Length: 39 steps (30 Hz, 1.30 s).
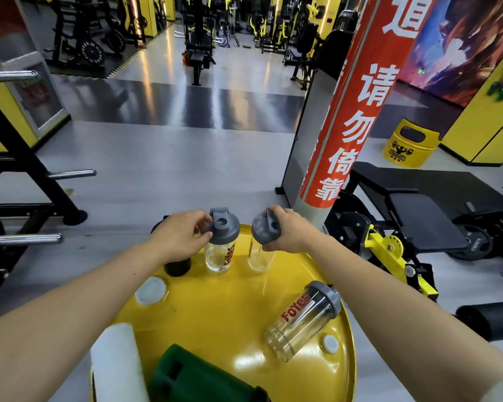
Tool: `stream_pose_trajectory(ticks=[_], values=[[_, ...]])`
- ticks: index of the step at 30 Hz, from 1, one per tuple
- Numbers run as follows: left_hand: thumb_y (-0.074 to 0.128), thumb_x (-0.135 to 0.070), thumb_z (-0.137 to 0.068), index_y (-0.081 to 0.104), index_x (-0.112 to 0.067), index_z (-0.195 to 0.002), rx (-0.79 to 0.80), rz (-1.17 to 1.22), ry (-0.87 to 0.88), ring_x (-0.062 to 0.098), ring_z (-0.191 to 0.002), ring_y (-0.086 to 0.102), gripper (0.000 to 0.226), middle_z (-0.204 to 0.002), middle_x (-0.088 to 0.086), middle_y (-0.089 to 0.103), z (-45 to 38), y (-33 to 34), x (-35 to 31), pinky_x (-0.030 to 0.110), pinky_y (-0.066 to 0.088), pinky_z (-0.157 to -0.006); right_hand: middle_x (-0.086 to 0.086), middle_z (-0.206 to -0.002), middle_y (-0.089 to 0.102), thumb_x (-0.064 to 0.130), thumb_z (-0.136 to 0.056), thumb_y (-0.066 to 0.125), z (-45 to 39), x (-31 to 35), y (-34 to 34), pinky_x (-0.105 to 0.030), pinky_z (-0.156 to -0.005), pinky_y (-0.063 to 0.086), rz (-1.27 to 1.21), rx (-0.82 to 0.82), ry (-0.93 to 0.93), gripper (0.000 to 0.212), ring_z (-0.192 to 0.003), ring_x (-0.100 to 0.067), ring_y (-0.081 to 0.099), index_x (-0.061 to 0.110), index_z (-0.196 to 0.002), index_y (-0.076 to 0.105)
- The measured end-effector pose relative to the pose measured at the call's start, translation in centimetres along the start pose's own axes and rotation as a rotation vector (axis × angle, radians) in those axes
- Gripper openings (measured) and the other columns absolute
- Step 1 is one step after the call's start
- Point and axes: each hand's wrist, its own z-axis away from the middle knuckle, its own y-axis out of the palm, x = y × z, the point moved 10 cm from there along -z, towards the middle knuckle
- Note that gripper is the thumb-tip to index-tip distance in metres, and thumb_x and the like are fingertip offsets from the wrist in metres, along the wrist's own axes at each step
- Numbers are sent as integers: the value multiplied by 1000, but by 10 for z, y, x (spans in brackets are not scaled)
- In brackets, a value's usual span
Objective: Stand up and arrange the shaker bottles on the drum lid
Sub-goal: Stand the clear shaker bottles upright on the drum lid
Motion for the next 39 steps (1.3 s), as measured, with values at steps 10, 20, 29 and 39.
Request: stream_pose_trajectory(ticks=[10, 20, 29, 39], values=[[66, -39, -88, 58, -28, -131, -3, 24, 3, 5, -96, 54, 44, -121, -9, 66, 7, 8, -1, 25, 48, -86, -12, -150, 43, 47, -70, 85, -24, -16, 10, -39, -98, 49, -37, 56, 39, 118, -129, -34, 51, 23, -159, 10], [67, -41, -88, 51, -28, -131, -1, 31, -47, 8, -92, 59, 47, -113, -11, 63, 9, 10, -1, 28, 52, -77, -9, -162, 30, 50, -70, 86, -14, -17, 10, -42, -108, 43, -109, 106, 19, 130, -141, -34, 41, 29, -160, -6], [67, -39, -90, 66, -24, -94, 140, 117, 84, 9, -80, 63, 15, -86, -11, 67, 19, 28, -66, 30, 52, -70, -6, -131, 53, 56, -89, 63, 36, -29, -42, -32, -87, 47, -138, -232, 11, 66, -116, -24, 57, 15, -138, 48], [64, -53, -89, 65, -24, -113, 595, 66, 95, 13, -96, 61, 37, -109, -6, 66, 44, 148, -113, 29, 50, -81, -13, -126, 54, 63, -85, 58, 104, -134, 60, -42, -86, 53, -25, 104, 386, 71, -109, -32, 60, 12, -134, 49]])
